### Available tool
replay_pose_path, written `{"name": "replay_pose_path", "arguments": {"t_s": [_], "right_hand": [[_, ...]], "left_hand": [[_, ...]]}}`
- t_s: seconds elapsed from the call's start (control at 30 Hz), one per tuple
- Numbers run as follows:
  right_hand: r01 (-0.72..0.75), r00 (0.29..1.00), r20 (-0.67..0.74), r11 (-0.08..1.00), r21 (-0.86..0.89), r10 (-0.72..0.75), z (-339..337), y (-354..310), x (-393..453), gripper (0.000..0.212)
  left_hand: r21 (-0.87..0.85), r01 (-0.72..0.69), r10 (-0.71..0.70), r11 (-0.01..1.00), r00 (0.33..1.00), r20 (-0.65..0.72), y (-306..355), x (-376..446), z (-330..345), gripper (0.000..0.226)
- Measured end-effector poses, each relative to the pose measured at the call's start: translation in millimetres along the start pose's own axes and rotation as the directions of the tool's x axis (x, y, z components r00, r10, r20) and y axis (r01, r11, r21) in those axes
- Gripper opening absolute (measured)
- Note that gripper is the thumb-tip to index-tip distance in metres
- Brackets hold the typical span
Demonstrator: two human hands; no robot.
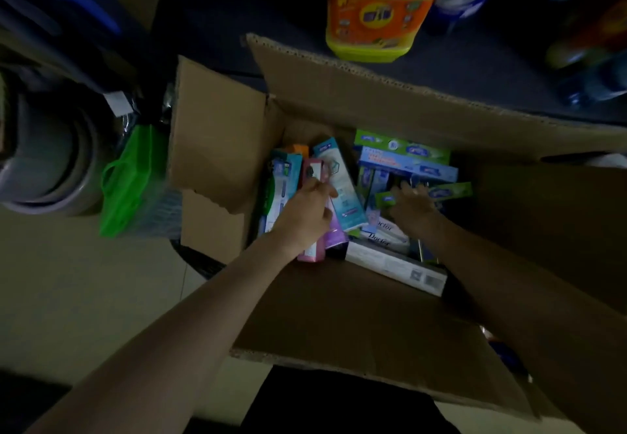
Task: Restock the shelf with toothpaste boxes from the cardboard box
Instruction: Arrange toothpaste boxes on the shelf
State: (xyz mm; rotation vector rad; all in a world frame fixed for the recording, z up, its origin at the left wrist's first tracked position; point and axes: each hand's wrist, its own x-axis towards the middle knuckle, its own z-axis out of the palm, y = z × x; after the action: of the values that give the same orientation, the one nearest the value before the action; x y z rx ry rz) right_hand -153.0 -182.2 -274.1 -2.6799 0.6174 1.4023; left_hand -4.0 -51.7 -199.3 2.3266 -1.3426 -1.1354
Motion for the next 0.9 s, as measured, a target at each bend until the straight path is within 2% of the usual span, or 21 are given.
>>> {"name": "replay_pose_path", "arguments": {"t_s": [0.03, 0.1, 0.17, 0.2, 0.3, 0.4, 0.47, 0.57, 0.67, 0.73, 0.8, 0.9], "right_hand": [[0.014, 0.998, -0.063, 1.0, -0.011, -0.014, -2, 0, 2, 0.027], [0.067, 0.966, -0.251, 0.997, 0.042, -0.054, 3, 1, 5, 0.032], [0.19, 0.952, -0.283, 0.946, 0.264, -0.113, -10, 1, -17, 0.035], [0.227, 0.932, -0.348, 0.912, 0.341, -0.102, -29, 1, -35, 0.03], [0.417, 0.902, -0.357, 0.701, 0.579, -0.242, -92, -5, -93, 0.022], [0.483, 0.876, -0.396, 0.493, 0.724, -0.276, -154, 4, -154, 0.022], [0.466, 0.882, -0.391, 0.368, 0.805, -0.263, -191, 21, -192, 0.022], [0.407, 0.902, -0.387, 0.081, 0.91, -0.189, -245, 51, -244, 0.038], [0.451, 0.885, -0.458, -0.091, 0.888, -0.084, -293, 79, -287, 0.03], [0.495, 0.866, -0.499, -0.109, 0.862, -0.011, -319, 94, -314, 0.018], [0.538, 0.843, -0.537, -0.045, 0.842, 0.021, -337, 109, -342, 0.008], [0.592, 0.804, -0.594, 0.063, 0.804, 0.032, -357, 133, -376, 0.019]], "left_hand": [[-0.014, -0.001, 0.0, 1.0, 1.0, -0.008, 0, 2, 1, 0.033], [-0.034, -0.003, 0.003, 0.999, 1.0, -0.008, 5, 1, -2, 0.034], [-0.034, -0.027, 0.028, 0.999, 0.999, 0.035, 15, -2, -12, 0.039], [-0.025, -0.045, 0.046, 0.999, 0.996, 0.073, 22, -4, -20, 0.046], [-0.041, -0.095, 0.1, 0.995, 0.983, 0.156, 47, -14, -64, 0.063], [-0.136, -0.124, 0.157, 0.983, 0.951, 0.266, 78, -33, -129, 0.048], [-0.218, -0.093, 0.159, 0.972, 0.937, 0.31, 97, -46, -177, 0.035], [-0.268, -0.129, 0.201, 0.955, 0.944, 0.262, 136, -67, -249, 0.034], [-0.387, -0.189, 0.264, 0.903, 0.953, 0.15, 179, -95, -315, 0.019], [-0.39, -0.266, 0.319, 0.882, 0.945, 0.077, 203, -113, -353, 0.01], [-0.388, -0.331, 0.36, 0.86, 0.933, 0.003, 221, -127, -385, 0.01], [-0.409, -0.379, 0.376, 0.83, 0.922, -0.092, 244, -142, -420, 0.021]]}}
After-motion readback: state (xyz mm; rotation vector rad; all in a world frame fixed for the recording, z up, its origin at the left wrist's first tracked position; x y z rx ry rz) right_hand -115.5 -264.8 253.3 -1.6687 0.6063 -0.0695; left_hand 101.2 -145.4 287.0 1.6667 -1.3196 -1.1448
